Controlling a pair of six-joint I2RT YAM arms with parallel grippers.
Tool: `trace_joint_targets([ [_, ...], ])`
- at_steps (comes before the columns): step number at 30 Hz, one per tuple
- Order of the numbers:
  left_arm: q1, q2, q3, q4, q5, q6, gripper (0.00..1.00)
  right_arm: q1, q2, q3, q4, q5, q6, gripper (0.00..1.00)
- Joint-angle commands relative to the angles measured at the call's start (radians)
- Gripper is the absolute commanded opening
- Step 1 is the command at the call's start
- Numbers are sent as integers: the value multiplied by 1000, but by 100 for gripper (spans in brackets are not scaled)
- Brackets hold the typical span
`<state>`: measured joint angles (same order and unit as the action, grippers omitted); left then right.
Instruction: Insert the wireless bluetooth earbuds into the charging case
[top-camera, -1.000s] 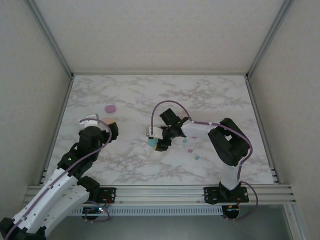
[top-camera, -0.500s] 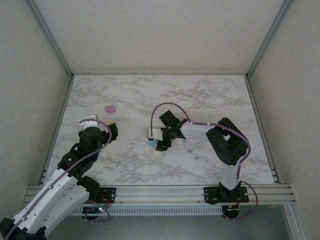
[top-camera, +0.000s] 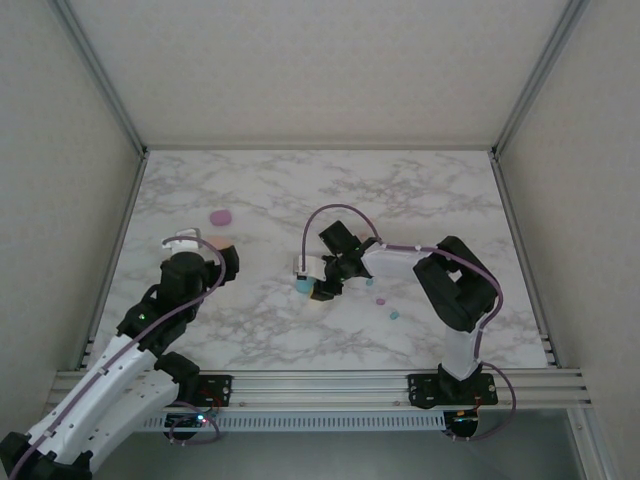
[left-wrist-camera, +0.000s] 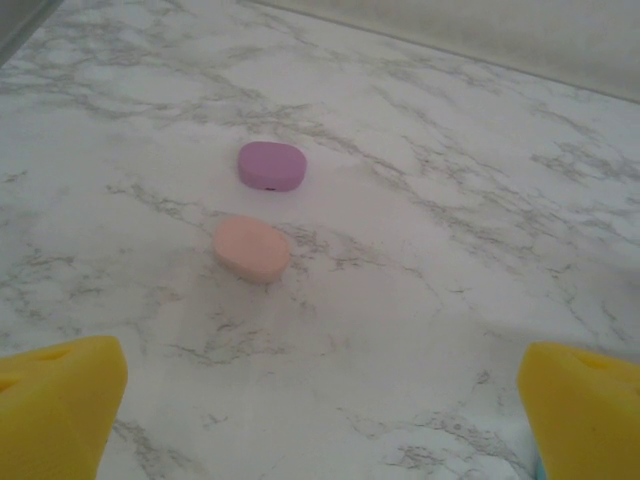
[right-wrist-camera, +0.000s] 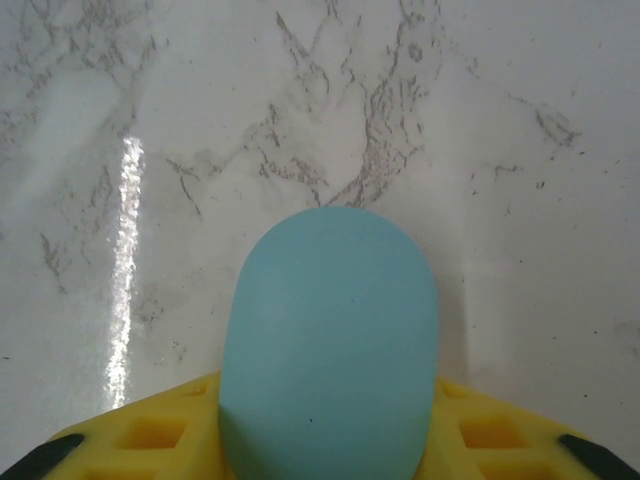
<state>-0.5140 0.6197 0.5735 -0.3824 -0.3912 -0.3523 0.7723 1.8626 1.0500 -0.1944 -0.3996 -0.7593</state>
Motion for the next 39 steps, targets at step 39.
trace_joint_targets([
  [39,8,588,577,12,1372,854,70,-207,-480,256,-316,-551,109,32],
])
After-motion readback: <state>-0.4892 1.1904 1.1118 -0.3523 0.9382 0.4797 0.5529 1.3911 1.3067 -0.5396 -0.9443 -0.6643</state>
